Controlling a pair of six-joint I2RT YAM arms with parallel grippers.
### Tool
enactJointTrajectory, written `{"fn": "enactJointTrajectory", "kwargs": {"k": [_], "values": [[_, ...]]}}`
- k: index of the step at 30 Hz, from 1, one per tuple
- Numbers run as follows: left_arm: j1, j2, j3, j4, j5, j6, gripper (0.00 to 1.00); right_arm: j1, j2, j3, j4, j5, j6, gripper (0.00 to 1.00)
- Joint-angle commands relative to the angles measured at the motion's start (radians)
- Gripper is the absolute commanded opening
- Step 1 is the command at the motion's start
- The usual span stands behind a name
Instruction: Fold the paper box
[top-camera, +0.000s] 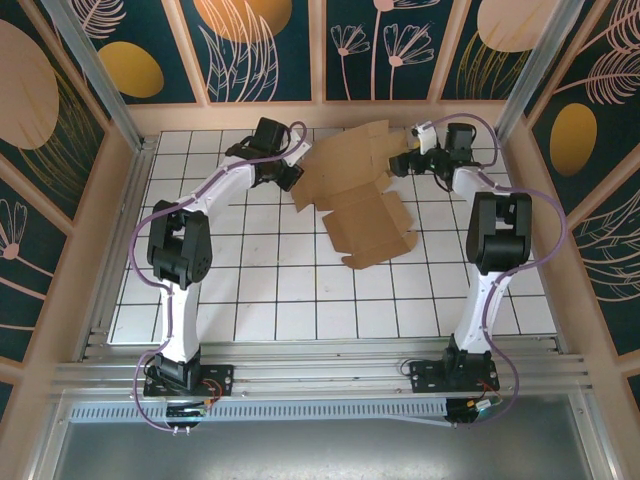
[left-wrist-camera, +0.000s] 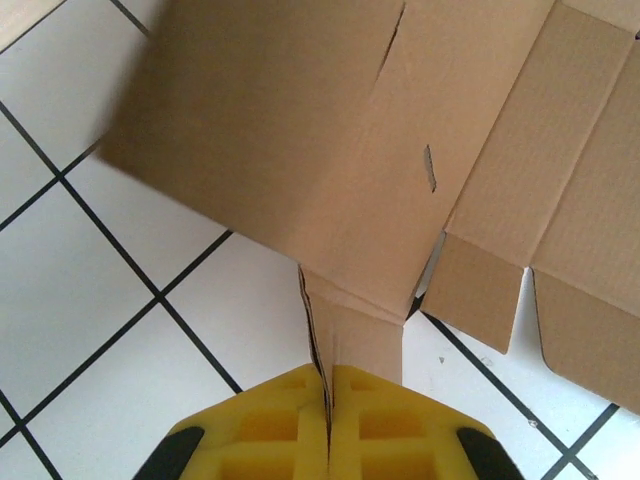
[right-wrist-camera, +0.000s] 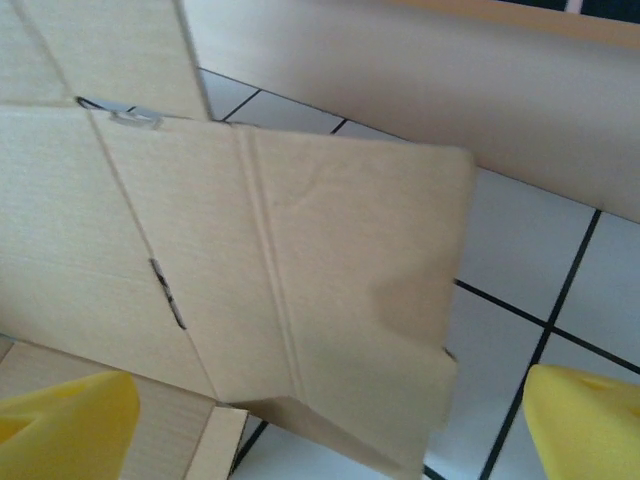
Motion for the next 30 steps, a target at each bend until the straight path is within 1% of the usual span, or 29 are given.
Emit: {"fn": "enactJointTrajectory", "kwargs": {"k": [1, 4, 7, 9, 10, 12, 14, 15, 16, 17, 19, 21, 25, 28, 30], "values": [[0.000, -0.033, -0.008, 0.048, -0.003, 0.031, 0.00, -0.059, 0.048, 0.083, 0.025, -0.115, -0.044, 0.99], [0.000, -0.036, -0.005, 0.056, -0.019, 0.040, 0.00, -0.070, 0.085, 0.149, -0.013, -0.183, -0.124, 0.99], [0.000, -0.039, -0.004, 0.069, -0.046, 0.054, 0.00, -0.065, 0.134, 0.243, -0.052, -0.238, -0.152, 0.99], [0.000, -0.038, 0.005, 0.071, -0.060, 0.068, 0.00, -0.052, 0.162, 0.318, -0.100, -0.253, -0.187, 0.98], [0.000, -0.036, 0.012, 0.070, -0.069, 0.077, 0.00, -0.042, 0.170, 0.352, -0.134, -0.237, -0.208, 0.97], [0.000, -0.030, 0.029, 0.069, -0.088, 0.092, 0.00, -0.017, 0.162, 0.392, -0.177, -0.215, -0.224, 0.96], [0.000, -0.027, 0.041, 0.071, -0.113, 0.111, 0.00, 0.008, 0.117, 0.378, -0.148, -0.231, -0.196, 0.96], [-0.001, -0.026, 0.044, 0.074, -0.120, 0.122, 0.00, 0.022, 0.091, 0.365, -0.142, -0.238, -0.206, 0.96], [-0.001, -0.028, 0.044, 0.079, -0.124, 0.136, 0.00, 0.040, 0.055, 0.340, -0.139, -0.239, -0.253, 0.96], [-0.002, -0.029, 0.043, 0.085, -0.134, 0.151, 0.00, 0.059, 0.017, 0.306, -0.141, -0.225, -0.334, 0.97], [-0.004, -0.026, 0.043, 0.088, -0.161, 0.177, 0.00, 0.100, -0.038, 0.249, -0.146, -0.157, -0.513, 0.99], [-0.007, -0.023, 0.041, 0.091, -0.178, 0.198, 0.00, 0.137, -0.057, 0.240, -0.158, -0.081, -0.662, 0.99], [-0.013, -0.029, 0.029, 0.111, -0.185, 0.210, 0.00, 0.205, -0.002, 0.370, -0.241, 0.060, -0.834, 0.99], [-0.013, -0.035, 0.020, 0.123, -0.188, 0.220, 0.00, 0.251, 0.071, 0.503, -0.332, 0.126, -0.948, 0.98], [-0.014, -0.039, 0.013, 0.134, -0.189, 0.224, 0.00, 0.266, 0.113, 0.571, -0.371, 0.141, -0.987, 0.96]]}}
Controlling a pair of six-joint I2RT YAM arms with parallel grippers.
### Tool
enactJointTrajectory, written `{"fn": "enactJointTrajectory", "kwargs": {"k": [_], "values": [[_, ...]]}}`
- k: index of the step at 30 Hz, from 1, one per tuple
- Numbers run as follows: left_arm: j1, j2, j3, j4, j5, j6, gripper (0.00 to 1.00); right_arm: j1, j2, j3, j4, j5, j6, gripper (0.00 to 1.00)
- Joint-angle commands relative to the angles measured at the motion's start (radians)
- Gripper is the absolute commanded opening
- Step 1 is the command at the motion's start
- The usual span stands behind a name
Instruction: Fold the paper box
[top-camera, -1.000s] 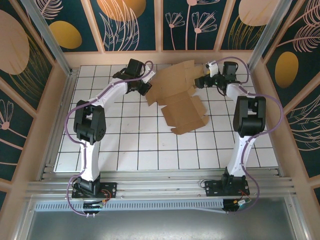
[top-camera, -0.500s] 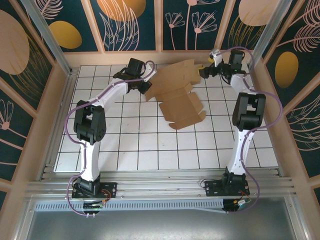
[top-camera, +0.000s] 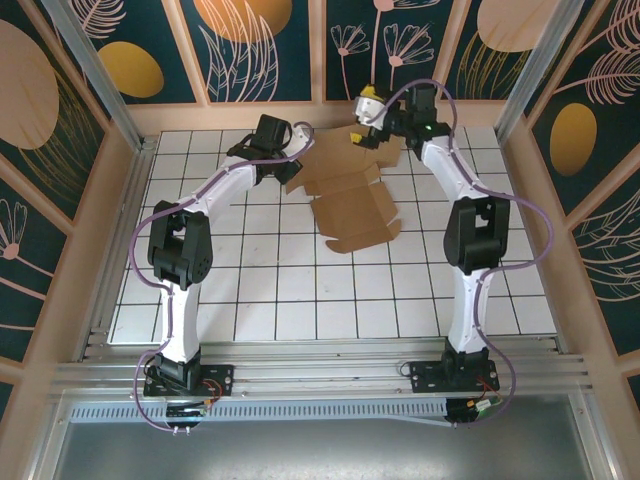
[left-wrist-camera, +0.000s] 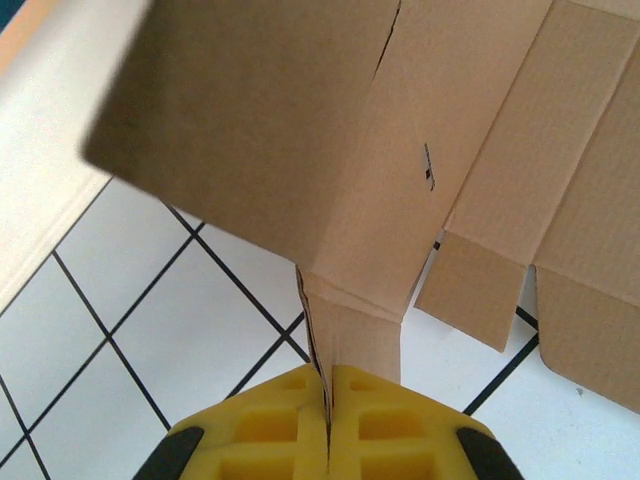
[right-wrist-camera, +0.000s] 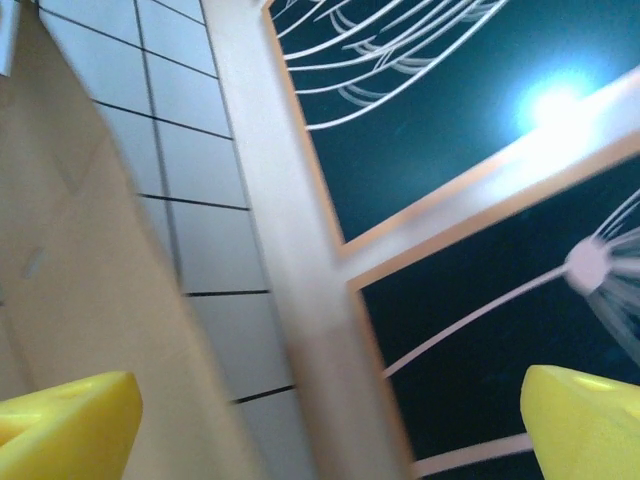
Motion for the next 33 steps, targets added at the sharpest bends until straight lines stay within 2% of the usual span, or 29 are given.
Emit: {"fn": "enactJointTrajectory", "kwargs": {"k": [1, 4, 7, 14, 22, 26, 30, 33], "values": [[-0.004, -0.037, 0.001, 0.038, -0.025, 0.041, 0.00, 0.016, 0.070, 0.085, -0.094, 0.081, -0.159, 0.92], [-0.004, -0.035, -0.005, 0.052, -0.026, 0.043, 0.00, 0.023, 0.093, 0.135, -0.163, 0.049, -0.148, 0.74], [-0.004, -0.037, -0.009, 0.064, -0.027, 0.041, 0.00, 0.029, 0.093, 0.117, -0.197, 0.052, -0.164, 0.66], [-0.005, -0.047, -0.018, 0.084, -0.018, 0.039, 0.00, 0.034, 0.116, 0.133, -0.279, 0.032, -0.157, 0.69], [-0.005, -0.046, -0.034, 0.084, -0.008, 0.030, 0.00, 0.061, 0.086, 0.160, -0.419, 0.045, -0.174, 0.79], [-0.005, -0.039, -0.038, 0.088, 0.002, 0.025, 0.00, 0.081, 0.016, 0.047, -0.374, 0.077, -0.201, 0.83], [-0.004, -0.035, -0.043, 0.088, 0.003, 0.027, 0.00, 0.091, 0.011, 0.044, -0.375, 0.088, -0.205, 0.85], [-0.005, -0.046, -0.056, 0.098, 0.000, 0.032, 0.00, 0.095, 0.026, 0.026, -0.282, 0.134, -0.207, 0.86]]}}
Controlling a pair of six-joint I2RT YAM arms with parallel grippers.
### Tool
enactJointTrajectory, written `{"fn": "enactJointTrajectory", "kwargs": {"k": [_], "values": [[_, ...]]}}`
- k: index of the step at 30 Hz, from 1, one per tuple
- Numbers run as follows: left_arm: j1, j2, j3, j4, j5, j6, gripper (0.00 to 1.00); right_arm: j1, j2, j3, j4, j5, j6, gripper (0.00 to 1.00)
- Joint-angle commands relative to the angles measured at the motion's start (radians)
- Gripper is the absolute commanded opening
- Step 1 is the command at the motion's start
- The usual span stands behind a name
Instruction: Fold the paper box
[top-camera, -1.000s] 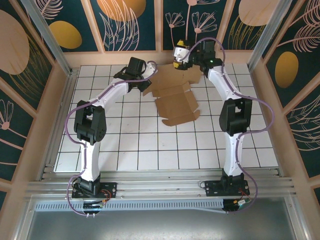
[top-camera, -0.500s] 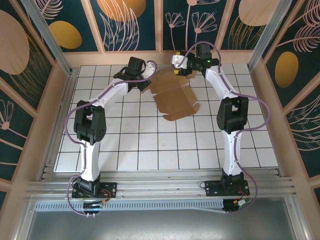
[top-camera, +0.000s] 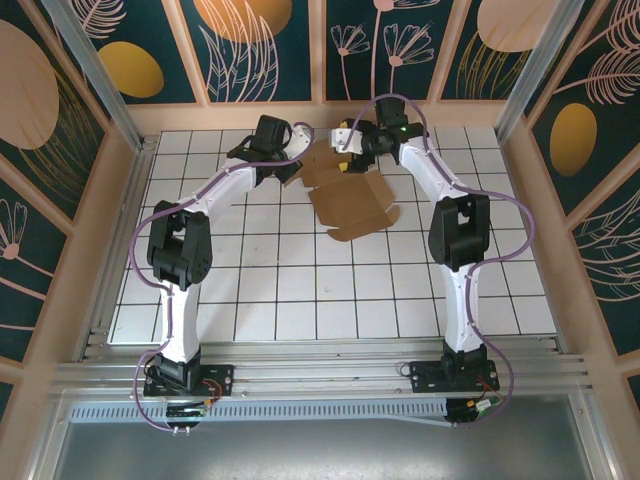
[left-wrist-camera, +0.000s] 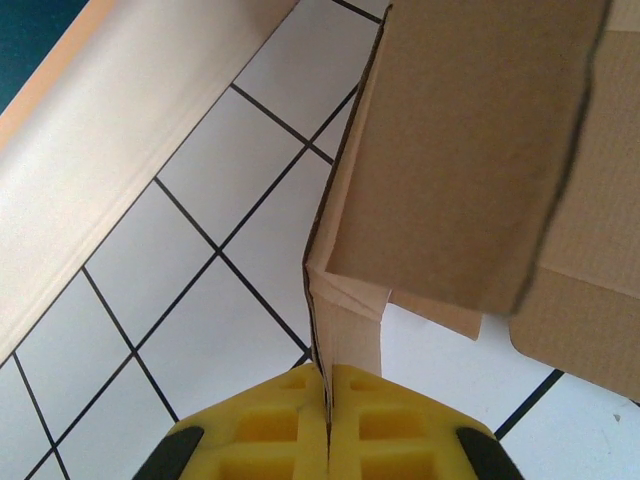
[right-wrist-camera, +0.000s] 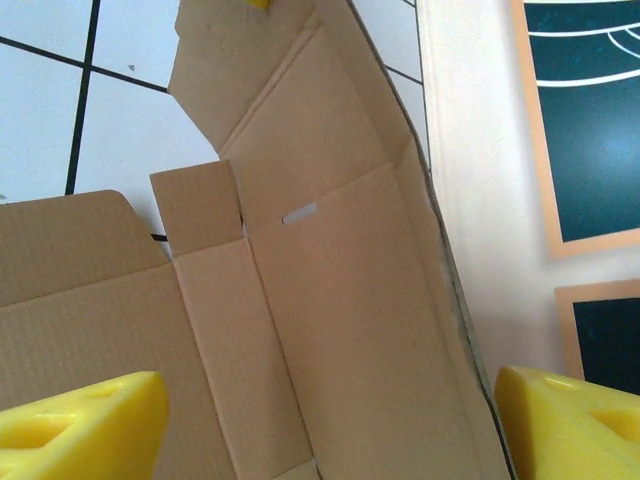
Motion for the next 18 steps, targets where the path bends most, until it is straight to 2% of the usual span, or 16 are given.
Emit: {"fn": "enactJointTrajectory", "kwargs": {"k": [1, 3, 5, 10, 12, 15, 16, 18], "values": [[-0.005, -0.040, -0.020, 0.022, 0.016, 0.014, 0.00, 0.004, -0.038, -0.030, 0.109, 0.075, -0.012, 0.86], [-0.004, -0.040, -0.021, 0.022, 0.021, 0.012, 0.00, 0.004, -0.018, -0.020, 0.163, 0.099, -0.007, 0.85], [-0.004, -0.041, -0.022, 0.023, 0.027, 0.009, 0.00, 0.001, 0.017, 0.013, 0.180, 0.121, -0.003, 0.78], [-0.005, -0.051, -0.050, 0.041, 0.032, 0.009, 0.00, 0.000, 0.061, 0.014, 0.230, 0.192, -0.005, 0.34], [-0.005, -0.064, -0.065, 0.050, 0.039, 0.002, 0.00, 0.009, 0.049, -0.009, 0.228, 0.191, -0.001, 0.24], [-0.005, -0.114, -0.105, 0.069, 0.072, -0.046, 0.00, 0.027, -0.008, -0.100, 0.292, 0.205, 0.013, 0.15], [-0.004, -0.145, -0.131, 0.085, 0.082, -0.072, 0.02, 0.035, -0.035, -0.146, 0.327, 0.209, 0.017, 0.12], [-0.004, -0.217, -0.193, 0.122, 0.100, -0.127, 0.20, 0.048, -0.090, -0.224, 0.375, 0.210, 0.024, 0.03]]}}
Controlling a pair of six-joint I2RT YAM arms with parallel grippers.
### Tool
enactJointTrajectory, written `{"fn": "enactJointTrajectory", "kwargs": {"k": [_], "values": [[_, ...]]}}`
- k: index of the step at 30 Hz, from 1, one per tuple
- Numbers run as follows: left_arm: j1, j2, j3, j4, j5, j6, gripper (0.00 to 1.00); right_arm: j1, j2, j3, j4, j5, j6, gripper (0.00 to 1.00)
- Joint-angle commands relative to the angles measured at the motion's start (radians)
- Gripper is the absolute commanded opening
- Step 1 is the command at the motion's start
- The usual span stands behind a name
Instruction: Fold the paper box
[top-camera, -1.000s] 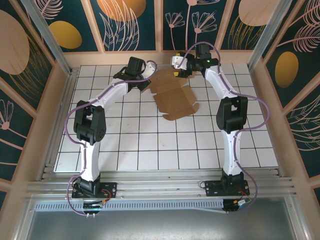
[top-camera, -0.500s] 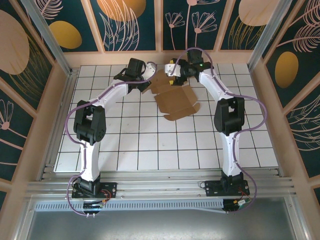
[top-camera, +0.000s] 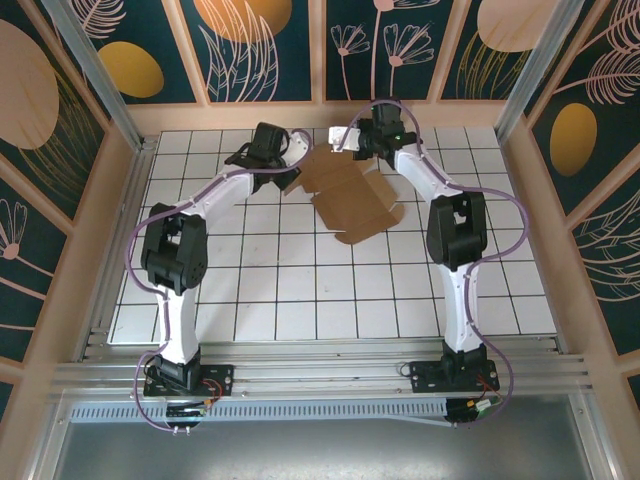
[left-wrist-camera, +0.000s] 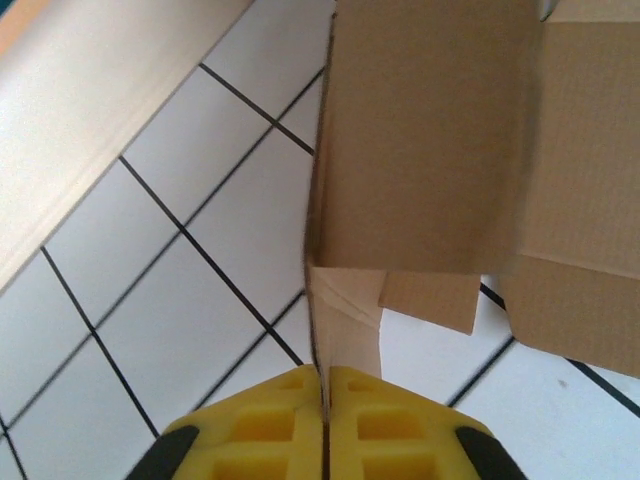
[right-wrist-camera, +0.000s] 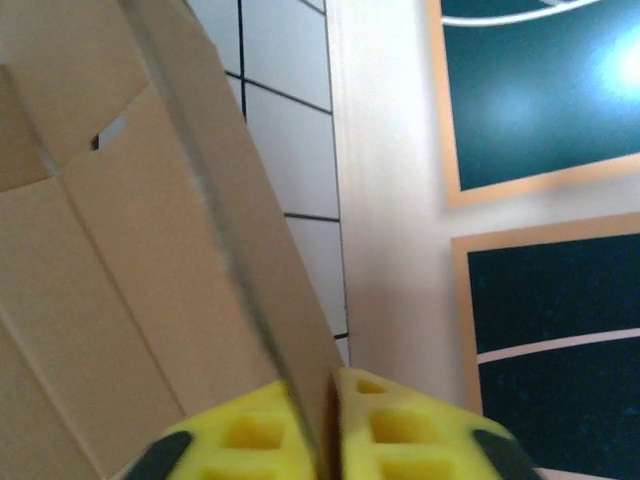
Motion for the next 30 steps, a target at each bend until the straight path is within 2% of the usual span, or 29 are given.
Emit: {"fn": "enactJointTrajectory", "kwargs": {"k": [1, 4, 7, 10, 14, 17, 20, 22, 23, 26, 27, 30], "values": [[-0.004, -0.174, -0.089, 0.097, 0.060, -0.112, 0.28, 0.033, -0.109, -0.126, 0.080, 0.035, 0.031, 0.02], [-0.003, -0.305, -0.207, 0.166, 0.072, -0.261, 0.45, 0.056, -0.200, -0.240, 0.117, 0.054, 0.058, 0.00], [-0.004, -0.449, -0.282, 0.170, 0.086, -0.494, 0.54, 0.086, -0.284, -0.355, 0.153, 0.106, 0.075, 0.00], [-0.003, -0.563, -0.373, 0.200, 0.058, -0.811, 0.55, 0.113, -0.359, -0.492, 0.228, 0.138, 0.103, 0.00], [-0.003, -0.654, -0.495, 0.204, 0.007, -1.310, 0.51, 0.142, -0.420, -0.657, 0.391, 0.171, 0.157, 0.00], [-0.003, -0.714, -0.651, 0.365, 0.078, -1.668, 0.50, 0.147, -0.406, -0.688, 0.415, 0.207, 0.165, 0.00], [-0.003, -0.744, -0.836, 0.627, 0.141, -1.996, 0.52, 0.168, -0.385, -0.727, 0.507, 0.275, 0.149, 0.00], [-0.003, -0.740, -0.905, 0.747, 0.138, -2.113, 0.53, 0.173, -0.370, -0.771, 0.620, 0.297, 0.156, 0.01], [-0.004, -0.734, -0.909, 0.770, 0.124, -2.122, 0.54, 0.173, -0.360, -0.787, 0.659, 0.302, 0.160, 0.01], [-0.002, -0.685, -0.842, 0.702, 0.096, -2.067, 0.56, 0.174, -0.334, -0.791, 0.692, 0.292, 0.166, 0.01], [-0.003, -0.658, -0.819, 0.687, 0.100, -2.061, 0.59, 0.174, -0.328, -0.791, 0.697, 0.285, 0.165, 0.02], [-0.003, -0.570, -0.792, 0.782, 0.141, -2.109, 0.61, 0.174, -0.317, -0.777, 0.689, 0.275, 0.170, 0.02]]}}
